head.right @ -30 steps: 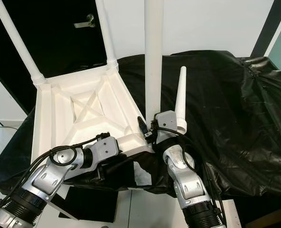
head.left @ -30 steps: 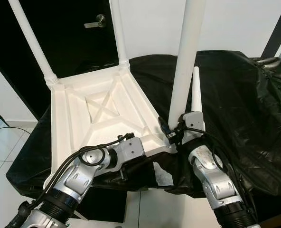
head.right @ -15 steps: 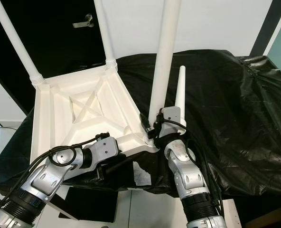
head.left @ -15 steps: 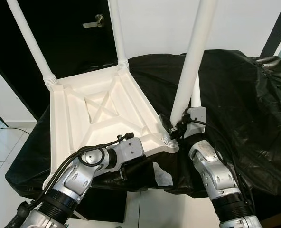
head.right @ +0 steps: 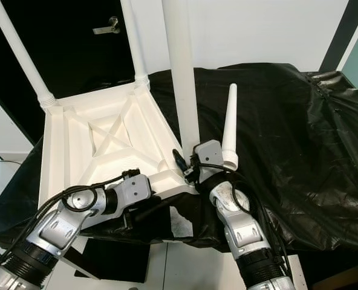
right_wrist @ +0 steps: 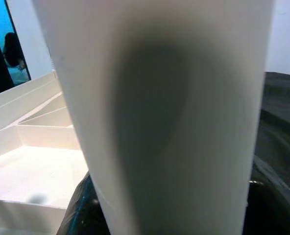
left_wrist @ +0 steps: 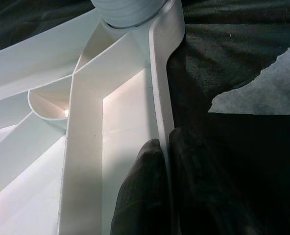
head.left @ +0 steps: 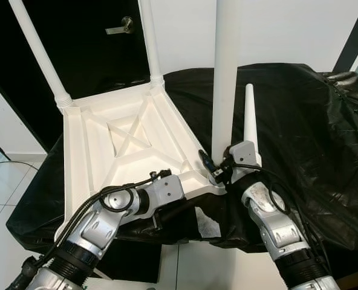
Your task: Building children table
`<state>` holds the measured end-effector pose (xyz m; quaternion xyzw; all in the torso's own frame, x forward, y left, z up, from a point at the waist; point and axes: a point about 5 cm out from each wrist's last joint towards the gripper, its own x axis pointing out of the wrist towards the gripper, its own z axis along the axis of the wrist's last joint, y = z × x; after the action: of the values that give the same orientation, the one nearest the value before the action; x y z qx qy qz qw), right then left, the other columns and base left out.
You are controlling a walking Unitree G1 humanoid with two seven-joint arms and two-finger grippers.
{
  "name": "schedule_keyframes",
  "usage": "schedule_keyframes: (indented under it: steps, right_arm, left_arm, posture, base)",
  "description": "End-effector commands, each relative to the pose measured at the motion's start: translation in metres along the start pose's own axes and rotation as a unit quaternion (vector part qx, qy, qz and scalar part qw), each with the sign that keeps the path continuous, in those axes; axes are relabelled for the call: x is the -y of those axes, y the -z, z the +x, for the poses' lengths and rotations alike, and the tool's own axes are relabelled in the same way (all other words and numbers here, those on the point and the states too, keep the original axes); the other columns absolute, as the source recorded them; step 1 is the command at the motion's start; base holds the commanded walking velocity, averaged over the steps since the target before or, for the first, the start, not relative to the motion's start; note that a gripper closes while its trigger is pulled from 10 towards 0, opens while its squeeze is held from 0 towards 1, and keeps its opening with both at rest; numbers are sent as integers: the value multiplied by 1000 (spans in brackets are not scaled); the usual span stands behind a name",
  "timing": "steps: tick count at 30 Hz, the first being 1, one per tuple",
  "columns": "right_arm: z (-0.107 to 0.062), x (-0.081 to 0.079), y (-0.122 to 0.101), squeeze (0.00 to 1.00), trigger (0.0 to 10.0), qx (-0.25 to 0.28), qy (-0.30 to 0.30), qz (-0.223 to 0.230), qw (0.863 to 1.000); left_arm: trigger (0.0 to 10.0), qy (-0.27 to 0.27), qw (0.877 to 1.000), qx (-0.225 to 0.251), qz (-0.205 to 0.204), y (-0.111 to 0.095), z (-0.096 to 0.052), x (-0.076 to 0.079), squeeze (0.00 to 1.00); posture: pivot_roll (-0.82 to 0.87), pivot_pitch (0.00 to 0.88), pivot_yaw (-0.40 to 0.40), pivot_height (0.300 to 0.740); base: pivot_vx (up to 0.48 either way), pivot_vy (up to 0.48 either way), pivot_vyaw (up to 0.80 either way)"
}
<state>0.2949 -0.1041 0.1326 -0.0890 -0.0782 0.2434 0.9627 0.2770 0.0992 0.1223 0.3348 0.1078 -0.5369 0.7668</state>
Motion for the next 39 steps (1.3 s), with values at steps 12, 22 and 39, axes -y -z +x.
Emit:
schedule_keyframes:
  steps: [12,22,39]
  right_arm:
    - [-22,-8,38,0,10000,-57,-65,29,996]
    - [-13,2,45,0,10000,-112,-57,74,989]
    - [-10,8,46,0,10000,-149,-74,105,980]
  left_arm:
    - [10000,-74,997,-22,26,1,-19,-23,0]
    - [10000,-74,997,-21,29,-1,-19,-24,0]
    - [10000,-77,996,-19,28,-2,-19,-23,0]
  posture:
    - [-17,0,81,740]
    - [-16,0,80,740]
    - [-11,0,67,740]
  base:
    - [0,0,0]
    - [0,0,0]
    - [0,0,0]
